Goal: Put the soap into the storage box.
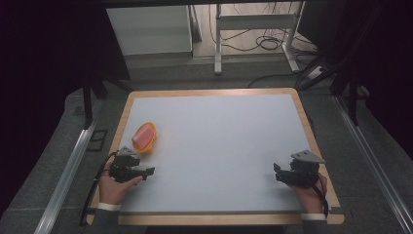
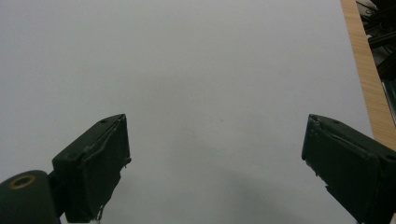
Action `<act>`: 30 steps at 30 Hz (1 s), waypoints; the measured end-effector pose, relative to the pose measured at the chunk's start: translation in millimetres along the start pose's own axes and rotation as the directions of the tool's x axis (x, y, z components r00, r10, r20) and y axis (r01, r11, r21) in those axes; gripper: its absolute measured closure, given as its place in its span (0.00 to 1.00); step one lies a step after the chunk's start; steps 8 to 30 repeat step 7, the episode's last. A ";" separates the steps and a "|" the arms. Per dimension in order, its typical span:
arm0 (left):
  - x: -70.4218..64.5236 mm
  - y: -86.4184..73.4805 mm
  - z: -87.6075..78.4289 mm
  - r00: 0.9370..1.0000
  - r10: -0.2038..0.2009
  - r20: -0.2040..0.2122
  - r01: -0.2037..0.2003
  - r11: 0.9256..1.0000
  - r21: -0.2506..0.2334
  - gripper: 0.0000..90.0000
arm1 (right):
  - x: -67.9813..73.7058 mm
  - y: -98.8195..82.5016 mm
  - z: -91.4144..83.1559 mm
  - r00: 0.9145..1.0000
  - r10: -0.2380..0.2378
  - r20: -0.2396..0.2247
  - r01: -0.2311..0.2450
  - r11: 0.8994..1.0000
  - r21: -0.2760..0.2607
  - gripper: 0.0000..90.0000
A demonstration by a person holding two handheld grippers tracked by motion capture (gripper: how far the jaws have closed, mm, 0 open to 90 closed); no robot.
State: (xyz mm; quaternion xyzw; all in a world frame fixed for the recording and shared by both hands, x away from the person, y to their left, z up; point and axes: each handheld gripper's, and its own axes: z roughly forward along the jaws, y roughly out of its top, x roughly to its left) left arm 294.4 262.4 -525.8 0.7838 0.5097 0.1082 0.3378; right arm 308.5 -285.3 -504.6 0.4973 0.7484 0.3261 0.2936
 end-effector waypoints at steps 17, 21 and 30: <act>1.7 0.3 -0.5 1.000 0.002 0.001 -0.002 1.000 -0.006 0.27 | -0.4 -0.1 0.1 1.000 0.002 0.006 -0.002 1.000 0.000 0.08; 1.7 0.3 -0.5 1.000 0.002 0.001 -0.002 1.000 -0.006 0.27 | -0.4 -0.1 0.1 1.000 0.002 0.006 -0.002 1.000 0.000 0.08; 1.7 0.3 -0.5 1.000 0.002 0.001 -0.002 1.000 -0.006 0.27 | -0.4 -0.1 0.1 1.000 0.002 0.006 -0.002 1.000 0.000 0.08</act>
